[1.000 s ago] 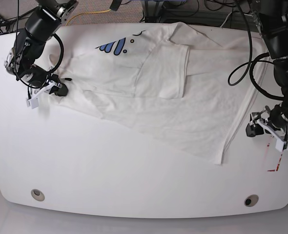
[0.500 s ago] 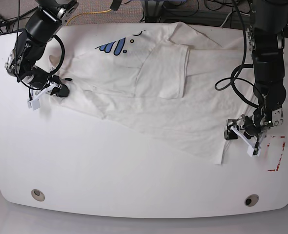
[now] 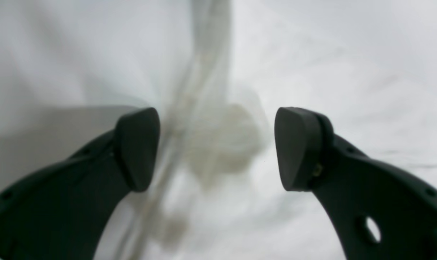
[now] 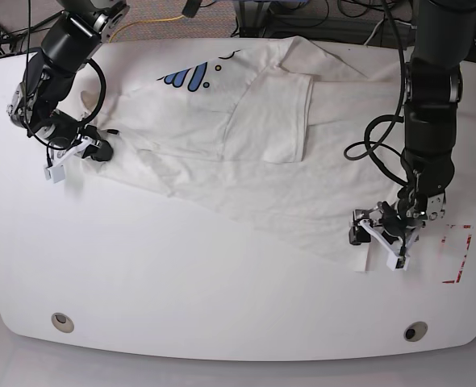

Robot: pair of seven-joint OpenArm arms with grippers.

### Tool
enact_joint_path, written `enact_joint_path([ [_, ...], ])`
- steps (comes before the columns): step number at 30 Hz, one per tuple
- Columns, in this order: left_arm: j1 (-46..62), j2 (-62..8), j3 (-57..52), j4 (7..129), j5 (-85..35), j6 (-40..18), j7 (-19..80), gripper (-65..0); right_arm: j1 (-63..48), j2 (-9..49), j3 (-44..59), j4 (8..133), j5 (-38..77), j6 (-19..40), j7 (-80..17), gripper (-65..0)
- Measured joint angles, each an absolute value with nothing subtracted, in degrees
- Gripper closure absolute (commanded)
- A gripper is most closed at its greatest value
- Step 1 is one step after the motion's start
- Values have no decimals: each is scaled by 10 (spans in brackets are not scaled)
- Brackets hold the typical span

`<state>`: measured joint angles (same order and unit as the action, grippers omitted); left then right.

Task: Fold the T-shirt properly
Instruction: 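Move the left gripper to the shirt's hem corner and grasp it, then lift the shirt with both grippers and shake it out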

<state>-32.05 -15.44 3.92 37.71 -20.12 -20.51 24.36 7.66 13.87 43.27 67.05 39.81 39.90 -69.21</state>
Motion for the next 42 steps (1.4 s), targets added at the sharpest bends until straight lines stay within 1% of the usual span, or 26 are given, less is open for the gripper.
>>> enact_joint_path([
  [1,-321,-152,39,377,-201,-215,245,-418,77,138,433,670,398,399,-692,0],
  [2,-321,-150,39,376,-202,-220,246,-371,77,138,433,670,398,399,-692,0],
  [3,-321,-147,39,375,-202,-224,245,-289,76,139,433,670,398,399,-692,0],
  [5,-321,-146,39,374,-206,-223,246,-168,76,140,433,670,398,399,-692,0],
  [6,-320,-147,39,373,-205,-224,247,-78,76,140,433,670,398,399,-692,0],
  [7,-319,-147,39,373,-206,-223,246,-18,76,140,433,670,398,399,-692,0],
  [8,-317,-148,39,372,-208,-224,247,0,76,140,433,670,398,399,-692,0],
  [15,-312,-148,36,379,-208,-225,248,0,87,140,427,670,393,399,-693,0],
  [18,-298,-150,24,415,-201,-226,281,0,104,145,398,673,393,399,-693,0],
  [21,-277,-156,-18,473,-201,-230,314,0,119,151,370,697,395,399,-695,0],
  [25,-276,-161,-95,525,-196,-228,393,0,141,174,334,722,396,399,-692,0],
  [31,-276,-143,-130,622,-200,-265,467,0,204,209,260,722,396,399,-697,0],
  [34,-276,-138,-150,689,-199,-266,512,0,240,236,231,722,397,399,-696,0],
  [37,-280,-146,-156,750,-197,-264,528,0,286,262,188,722,392,399,-701,0],
  [42,-281,-144,-158,877,-197,-266,546,0,373,290,117,722,407,401,-695,0],
])
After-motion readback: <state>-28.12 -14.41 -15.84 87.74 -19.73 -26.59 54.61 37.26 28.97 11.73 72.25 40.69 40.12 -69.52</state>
